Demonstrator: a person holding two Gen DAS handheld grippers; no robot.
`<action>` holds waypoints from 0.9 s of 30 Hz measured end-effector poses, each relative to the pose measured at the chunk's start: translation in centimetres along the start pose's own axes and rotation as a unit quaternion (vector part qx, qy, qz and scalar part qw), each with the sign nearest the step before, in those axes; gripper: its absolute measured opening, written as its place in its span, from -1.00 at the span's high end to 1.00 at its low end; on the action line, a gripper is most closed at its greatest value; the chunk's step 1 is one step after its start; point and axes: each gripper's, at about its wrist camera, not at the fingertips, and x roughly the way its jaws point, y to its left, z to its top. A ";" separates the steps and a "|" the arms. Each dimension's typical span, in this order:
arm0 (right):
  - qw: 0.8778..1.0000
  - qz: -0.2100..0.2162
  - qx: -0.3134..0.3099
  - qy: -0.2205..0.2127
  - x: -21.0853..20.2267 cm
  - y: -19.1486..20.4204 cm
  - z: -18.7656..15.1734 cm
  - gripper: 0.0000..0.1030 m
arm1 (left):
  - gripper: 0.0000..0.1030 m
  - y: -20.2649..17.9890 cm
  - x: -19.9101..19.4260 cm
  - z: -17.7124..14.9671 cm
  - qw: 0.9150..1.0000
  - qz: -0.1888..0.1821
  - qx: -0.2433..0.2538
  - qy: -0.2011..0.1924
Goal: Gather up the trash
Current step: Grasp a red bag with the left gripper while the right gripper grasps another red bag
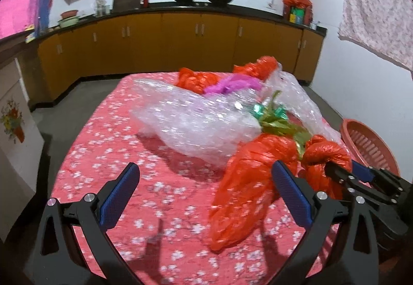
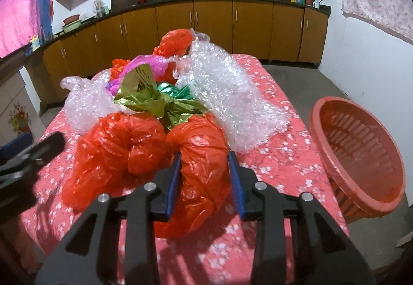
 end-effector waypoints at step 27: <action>0.998 -0.023 0.033 -0.042 -6.8 -4.7 -1.6 0.32 | 0.84 -2.4 -0.5 -1.2 0.994 -0.093 0.042 0.030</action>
